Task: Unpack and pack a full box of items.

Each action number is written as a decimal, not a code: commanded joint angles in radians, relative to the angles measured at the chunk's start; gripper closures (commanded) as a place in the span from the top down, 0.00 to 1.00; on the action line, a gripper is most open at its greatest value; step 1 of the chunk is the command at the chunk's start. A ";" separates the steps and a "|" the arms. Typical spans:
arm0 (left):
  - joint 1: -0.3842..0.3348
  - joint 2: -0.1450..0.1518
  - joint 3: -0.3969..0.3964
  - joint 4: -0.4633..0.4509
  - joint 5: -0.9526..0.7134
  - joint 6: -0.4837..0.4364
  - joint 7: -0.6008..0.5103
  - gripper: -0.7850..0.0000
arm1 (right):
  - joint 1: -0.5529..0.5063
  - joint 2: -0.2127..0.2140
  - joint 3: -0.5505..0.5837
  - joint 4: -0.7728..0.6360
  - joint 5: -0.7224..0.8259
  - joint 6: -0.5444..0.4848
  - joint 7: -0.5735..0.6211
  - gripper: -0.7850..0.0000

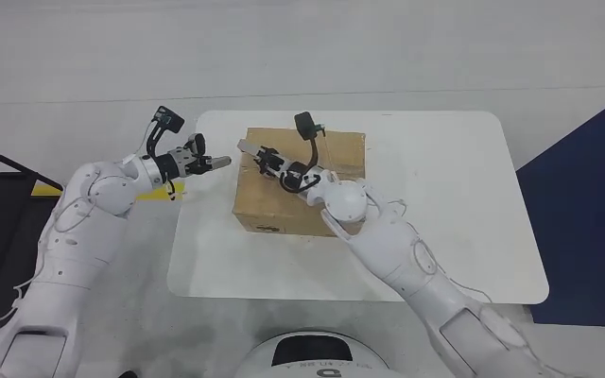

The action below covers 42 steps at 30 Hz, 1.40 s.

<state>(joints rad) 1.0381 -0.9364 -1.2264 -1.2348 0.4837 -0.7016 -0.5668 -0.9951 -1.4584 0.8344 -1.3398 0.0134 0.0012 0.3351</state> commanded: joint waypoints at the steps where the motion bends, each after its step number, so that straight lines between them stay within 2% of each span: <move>1: 0.003 0.000 -0.001 -0.001 -0.007 0.003 0.001 1.00 | 0.010 -0.007 -0.010 0.021 0.010 -0.002 0.000 1.00; 4: 0.006 -0.001 -0.004 0.004 -0.029 0.007 0.007 1.00 | 0.023 -0.015 -0.018 0.047 0.025 -0.013 0.002 1.00; 7: 0.006 -0.005 -0.003 0.027 -0.124 0.014 -0.001 1.00 | 0.026 -0.020 -0.018 0.057 0.031 -0.026 -0.001 1.00; 14: -0.034 -0.019 0.026 0.099 -0.377 0.050 -0.132 1.00 | 0.020 -0.023 0.001 0.058 0.041 -0.045 0.005 1.00; 19: -0.065 -0.032 0.060 0.136 -0.384 0.072 -0.135 1.00 | 0.029 -0.030 0.006 0.084 0.074 -0.058 0.022 1.00; 26: -0.090 -0.045 0.095 0.161 -0.308 0.096 -0.073 1.00 | 0.068 -0.056 -0.015 0.171 0.168 -0.085 0.057 1.00; 34: -0.096 -0.050 0.094 0.184 -0.313 0.070 -0.051 1.00 | 0.121 -0.094 -0.061 0.270 0.221 -0.125 0.065 1.00; 42: -0.094 -0.052 0.091 0.188 -0.321 0.059 -0.057 1.00 | 0.164 -0.114 -0.051 0.333 0.251 -0.167 0.069 1.00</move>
<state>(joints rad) 0.9438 -0.9886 -1.1350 -1.0467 0.1641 -0.6425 -0.6219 -0.8303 -1.5724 0.7783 -1.0043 0.2653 -0.1590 0.4065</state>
